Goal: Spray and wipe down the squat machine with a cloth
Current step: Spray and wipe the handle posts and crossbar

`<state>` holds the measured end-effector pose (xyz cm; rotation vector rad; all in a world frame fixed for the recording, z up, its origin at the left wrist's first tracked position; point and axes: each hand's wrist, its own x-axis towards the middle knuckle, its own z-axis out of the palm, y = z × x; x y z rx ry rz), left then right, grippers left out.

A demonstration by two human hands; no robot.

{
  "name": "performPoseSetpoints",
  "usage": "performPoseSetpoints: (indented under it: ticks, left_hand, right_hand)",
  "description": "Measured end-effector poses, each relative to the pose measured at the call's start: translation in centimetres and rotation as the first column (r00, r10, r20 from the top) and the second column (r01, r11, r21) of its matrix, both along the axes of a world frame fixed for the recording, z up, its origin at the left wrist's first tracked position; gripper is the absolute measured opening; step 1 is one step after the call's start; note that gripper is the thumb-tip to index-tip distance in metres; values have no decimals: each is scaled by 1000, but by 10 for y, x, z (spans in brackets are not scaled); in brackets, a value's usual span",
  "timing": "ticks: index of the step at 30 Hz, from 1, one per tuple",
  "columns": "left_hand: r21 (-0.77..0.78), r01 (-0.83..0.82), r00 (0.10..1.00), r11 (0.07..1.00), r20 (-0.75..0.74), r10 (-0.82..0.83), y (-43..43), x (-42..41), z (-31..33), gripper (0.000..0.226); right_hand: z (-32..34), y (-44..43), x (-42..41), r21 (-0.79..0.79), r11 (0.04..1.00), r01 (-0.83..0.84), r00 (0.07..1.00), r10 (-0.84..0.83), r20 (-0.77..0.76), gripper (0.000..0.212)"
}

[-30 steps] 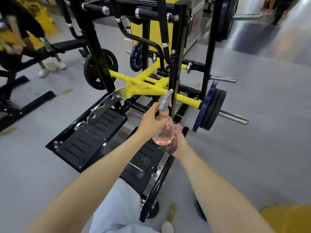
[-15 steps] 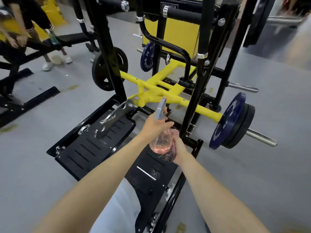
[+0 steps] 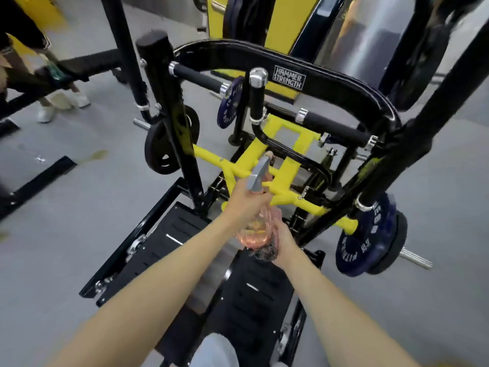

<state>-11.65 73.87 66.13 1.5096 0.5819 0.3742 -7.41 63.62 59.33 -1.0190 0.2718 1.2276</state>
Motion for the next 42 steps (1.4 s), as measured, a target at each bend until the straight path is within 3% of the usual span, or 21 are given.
performPoseSetpoints:
  ticks: [2,6,8,11,14,15,18,21,24,28,31,34,37,42]
  left_hand:
    - [-6,26,1000,1000,0,-26,8,5,27,25]
    - [9,99,994,995,-47,-98,13,28,74,47]
    - [56,152,982,987,-121,-145,10,43,90,35]
    - [147,269,949,952,-208,-237,4,68,116,15]
    - [235,341,922,910,-273,-275,1,88,132,23]
    - [216,357,918,909,-260,-299,0,92,136,24]
    - [150,340,933,928,-173,-314,0,105,145,27]
    - [107,325,941,940,-142,-309,4,113,150,40]
    - [130,359,926,924,-170,-336,9,121,151,41]
    - [112,395,902,912,-236,-362,9,124,155,30]
    - [119,415,891,902,-251,-377,4,123,154,23]
    - [76,412,874,908,-315,-370,-2,125,154,25]
    - [72,456,836,887,-378,-398,-8,127,152,35]
    - [119,538,754,835,-511,-413,-9,135,138,15]
  right_hand:
    - [36,11,11,-74,996,-40,998,44,47,63]
    - [94,12,35,-188,981,-47,992,68,109,44]
    - [107,-1,44,-165,985,-48,992,66,106,40]
    - [116,-15,61,-267,963,-37,982,84,167,66]
    - [98,-11,84,-357,931,-76,971,152,187,109]
    - [90,-11,92,-366,925,-104,971,175,165,111]
    - [83,-14,112,-384,918,-96,966,180,188,84]
    - [97,-15,123,-339,936,-96,961,175,212,85]
    - [145,-12,113,-368,923,-114,966,190,177,69]
    - [156,-13,109,-361,929,-75,965,159,207,64]
    - [159,-21,102,-351,936,-4,962,100,255,35]
    - [163,-27,96,-321,946,37,965,49,256,23]
    - [159,-28,95,-381,914,138,933,9,360,22]
    - [178,-31,82,-575,777,256,830,129,543,14]
